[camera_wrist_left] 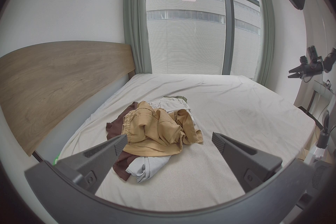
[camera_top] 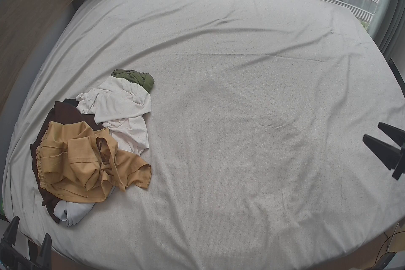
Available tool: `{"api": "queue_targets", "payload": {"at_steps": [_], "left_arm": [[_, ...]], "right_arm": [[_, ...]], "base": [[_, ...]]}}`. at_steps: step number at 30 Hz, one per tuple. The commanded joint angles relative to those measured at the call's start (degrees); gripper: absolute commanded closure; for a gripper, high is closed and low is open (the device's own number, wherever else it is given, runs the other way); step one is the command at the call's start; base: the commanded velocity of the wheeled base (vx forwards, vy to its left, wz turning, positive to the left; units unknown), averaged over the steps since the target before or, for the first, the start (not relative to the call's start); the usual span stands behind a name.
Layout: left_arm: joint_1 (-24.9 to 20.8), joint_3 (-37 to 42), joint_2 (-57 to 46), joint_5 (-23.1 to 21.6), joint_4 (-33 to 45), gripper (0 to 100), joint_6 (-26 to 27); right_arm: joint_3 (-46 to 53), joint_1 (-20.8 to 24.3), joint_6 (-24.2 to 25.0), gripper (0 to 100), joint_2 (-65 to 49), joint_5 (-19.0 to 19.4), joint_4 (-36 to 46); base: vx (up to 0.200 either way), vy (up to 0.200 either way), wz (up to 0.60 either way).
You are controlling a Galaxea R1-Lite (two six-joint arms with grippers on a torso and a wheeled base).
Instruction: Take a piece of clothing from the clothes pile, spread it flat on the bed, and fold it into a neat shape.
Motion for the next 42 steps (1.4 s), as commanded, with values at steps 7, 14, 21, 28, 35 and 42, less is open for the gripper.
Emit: {"api": "queue_targets", "payload": {"at_steps": [7,14,21,28,35,42], "left_arm": [[0.04,1.01,-0.93,0.0,-0.02,0,-0.09],[0.04,1.01,-0.93,0.0,-0.02,0,-0.09],[0.04,1.01,-0.93,0.0,-0.02,0,-0.09],[0.04,1.01,-0.93,0.0,-0.02,0,-0.09],[0.04,1.01,-0.93,0.0,-0.02,0,-0.09],[0.04,1.01,-0.93,0.0,-0.02,0,-0.09]], "right_arm": [[-10.49,6.95,7.2,0,19.74,0.1,-3.16],[-15.15,9.23,7.55,0,26.59,-0.16,-6.85],[-17.52,12.31,7.82,0,32.66,-0.16,-7.64],[-20.34,16.7,10.89,0,37.14,-1.57,-7.81],[-25.87,19.43,14.32,0,41.8,-1.57,-8.78],[-30.27,22.24,14.32,0,46.81,-1.48,-8.78]], "base": [[0.0,0.0,0.0],[0.0,0.0,0.0],[0.0,0.0,0.0],[0.0,0.0,0.0],[0.0,0.0,0.0],[0.0,0.0,0.0]]}}
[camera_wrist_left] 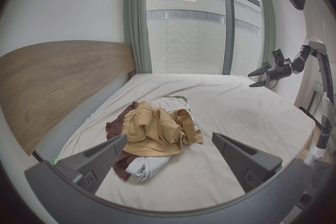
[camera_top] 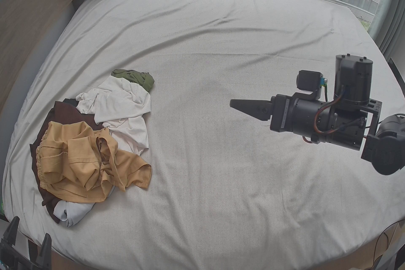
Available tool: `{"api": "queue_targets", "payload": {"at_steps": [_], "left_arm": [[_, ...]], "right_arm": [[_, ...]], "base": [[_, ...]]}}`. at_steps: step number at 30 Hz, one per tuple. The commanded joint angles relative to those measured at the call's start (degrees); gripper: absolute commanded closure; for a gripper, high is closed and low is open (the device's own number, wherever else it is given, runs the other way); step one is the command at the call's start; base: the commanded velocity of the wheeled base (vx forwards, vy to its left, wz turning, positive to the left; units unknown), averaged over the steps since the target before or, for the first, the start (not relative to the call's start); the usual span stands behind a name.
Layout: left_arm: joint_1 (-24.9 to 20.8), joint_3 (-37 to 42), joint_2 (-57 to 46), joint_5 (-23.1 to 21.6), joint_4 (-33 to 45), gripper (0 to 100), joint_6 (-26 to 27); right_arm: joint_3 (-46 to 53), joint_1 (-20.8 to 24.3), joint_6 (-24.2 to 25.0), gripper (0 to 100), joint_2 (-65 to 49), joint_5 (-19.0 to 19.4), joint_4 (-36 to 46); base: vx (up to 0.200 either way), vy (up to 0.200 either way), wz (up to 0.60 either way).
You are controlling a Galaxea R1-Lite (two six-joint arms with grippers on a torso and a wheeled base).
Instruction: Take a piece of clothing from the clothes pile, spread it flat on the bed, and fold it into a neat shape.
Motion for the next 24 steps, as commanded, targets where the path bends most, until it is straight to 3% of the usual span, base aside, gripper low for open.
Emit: {"api": "queue_targets", "payload": {"at_steps": [1,24], "left_arm": [[0.01,1.01,-0.93,0.0,-0.02,0,0.0],[0.01,1.01,-0.93,0.0,-0.02,0,-0.09]], "right_arm": [[-3.13,1.94,0.03,0,4.8,0.06,-0.03],[-17.72,10.03,-0.32,0,23.87,0.15,2.43]], "base": [[0.0,0.0,0.0],[0.0,0.0,0.0]]}}
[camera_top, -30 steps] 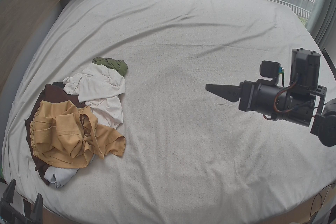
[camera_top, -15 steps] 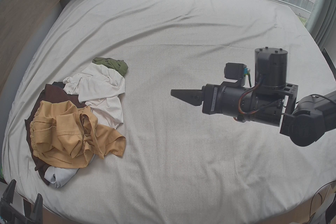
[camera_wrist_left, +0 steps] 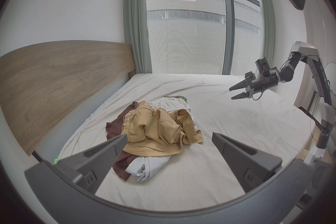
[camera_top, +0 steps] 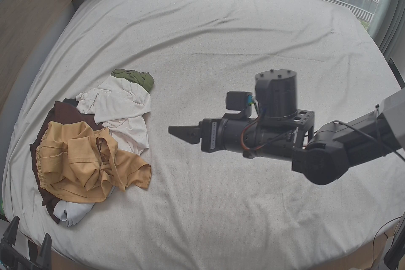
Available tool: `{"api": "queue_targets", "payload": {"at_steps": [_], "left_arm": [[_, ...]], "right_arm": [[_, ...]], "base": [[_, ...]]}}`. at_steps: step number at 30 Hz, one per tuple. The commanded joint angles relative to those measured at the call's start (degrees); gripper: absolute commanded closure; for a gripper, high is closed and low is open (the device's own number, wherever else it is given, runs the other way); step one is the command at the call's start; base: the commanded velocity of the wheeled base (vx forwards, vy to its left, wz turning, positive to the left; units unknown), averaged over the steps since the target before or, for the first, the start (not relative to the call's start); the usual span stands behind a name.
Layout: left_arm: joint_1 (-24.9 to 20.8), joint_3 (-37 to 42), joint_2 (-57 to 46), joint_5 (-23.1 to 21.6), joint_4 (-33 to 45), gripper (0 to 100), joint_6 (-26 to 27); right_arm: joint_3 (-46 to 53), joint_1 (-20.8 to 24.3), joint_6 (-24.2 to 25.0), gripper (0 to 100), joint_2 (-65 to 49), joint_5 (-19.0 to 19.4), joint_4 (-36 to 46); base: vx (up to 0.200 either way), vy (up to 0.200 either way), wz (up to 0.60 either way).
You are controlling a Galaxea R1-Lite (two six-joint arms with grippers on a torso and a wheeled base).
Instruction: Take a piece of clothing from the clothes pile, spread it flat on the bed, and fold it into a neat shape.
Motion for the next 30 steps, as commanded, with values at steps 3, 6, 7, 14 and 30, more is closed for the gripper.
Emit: {"api": "queue_targets", "payload": {"at_steps": [3,6,7,14,30], "left_arm": [[0.01,1.01,-0.93,-0.04,-0.04,0,0.0],[0.01,1.01,-0.93,-0.04,-0.04,0,-0.09],[0.01,1.01,-0.93,0.05,-0.04,0,-0.09],[0.01,1.01,-0.93,-0.04,-0.04,0,0.0],[0.01,1.01,-0.93,-0.22,0.05,0,-0.18]], "right_arm": [[-4.56,2.18,0.05,0,7.41,0.06,1.0],[-6.14,3.15,0.05,0,9.43,0.06,1.09],[-6.49,3.41,0.14,0,10.04,-0.02,1.09],[-9.75,4.82,0.31,0,14.53,-0.2,1.18],[-17.74,7.54,2.86,0,26.21,-3.36,2.41]], "base": [[0.0,0.0,0.0],[0.0,0.0,0.0],[0.0,0.0,0.0],[0.0,0.0,0.0],[0.0,0.0,0.0]]}}
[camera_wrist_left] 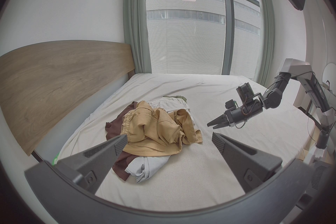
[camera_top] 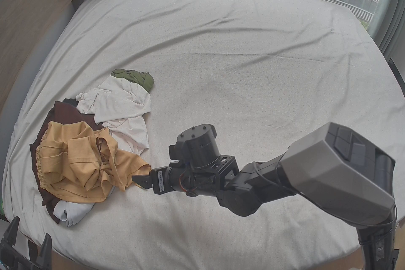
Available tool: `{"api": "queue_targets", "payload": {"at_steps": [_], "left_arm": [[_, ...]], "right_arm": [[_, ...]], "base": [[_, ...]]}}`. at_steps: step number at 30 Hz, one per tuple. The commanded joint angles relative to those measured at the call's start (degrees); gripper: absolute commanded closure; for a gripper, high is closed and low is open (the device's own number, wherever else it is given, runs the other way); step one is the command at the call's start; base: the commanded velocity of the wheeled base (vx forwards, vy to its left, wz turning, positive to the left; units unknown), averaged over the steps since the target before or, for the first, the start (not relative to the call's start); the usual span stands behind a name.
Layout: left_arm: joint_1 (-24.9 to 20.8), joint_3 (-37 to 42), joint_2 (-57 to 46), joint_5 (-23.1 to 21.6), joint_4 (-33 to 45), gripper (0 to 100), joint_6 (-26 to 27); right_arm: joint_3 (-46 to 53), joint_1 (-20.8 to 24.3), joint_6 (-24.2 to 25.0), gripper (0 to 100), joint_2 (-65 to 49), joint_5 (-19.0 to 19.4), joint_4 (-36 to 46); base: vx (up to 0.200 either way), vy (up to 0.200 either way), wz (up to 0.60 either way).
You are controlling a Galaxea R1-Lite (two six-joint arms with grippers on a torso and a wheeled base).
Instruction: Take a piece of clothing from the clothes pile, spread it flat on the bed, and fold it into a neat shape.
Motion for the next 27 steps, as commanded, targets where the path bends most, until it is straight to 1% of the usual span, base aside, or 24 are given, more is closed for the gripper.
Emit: {"api": "queue_targets", "payload": {"at_steps": [1,4,9,14,19,27], "left_arm": [[0.04,1.01,-0.93,0.0,-0.04,0,-0.07],[0.04,1.01,-0.93,0.0,0.05,0,-0.16],[0.04,1.01,-0.93,0.0,-0.04,0,-0.16],[0.04,1.01,-0.93,0.0,-0.04,0,-0.16],[0.04,1.01,-0.93,0.0,-0.04,0,-0.16],[0.04,1.01,-0.93,0.0,-0.04,0,-0.24]], "right_arm": [[-2.93,0.79,0.29,0,5.01,-1.14,0.02],[-5.12,0.79,0.91,0,7.47,-2.02,0.02],[-10.04,1.58,3.72,0,11.43,-3.96,0.1],[-13.91,1.58,4.07,0,13.98,-4.84,0.54],[-15.23,1.58,4.42,0,14.42,-5.1,1.51],[-20.06,2.82,7.68,0,17.14,-5.27,1.51]], "base": [[0.0,0.0,0.0],[0.0,0.0,0.0],[0.0,0.0,0.0],[0.0,0.0,0.0],[0.0,0.0,0.0],[0.0,0.0,0.0]]}}
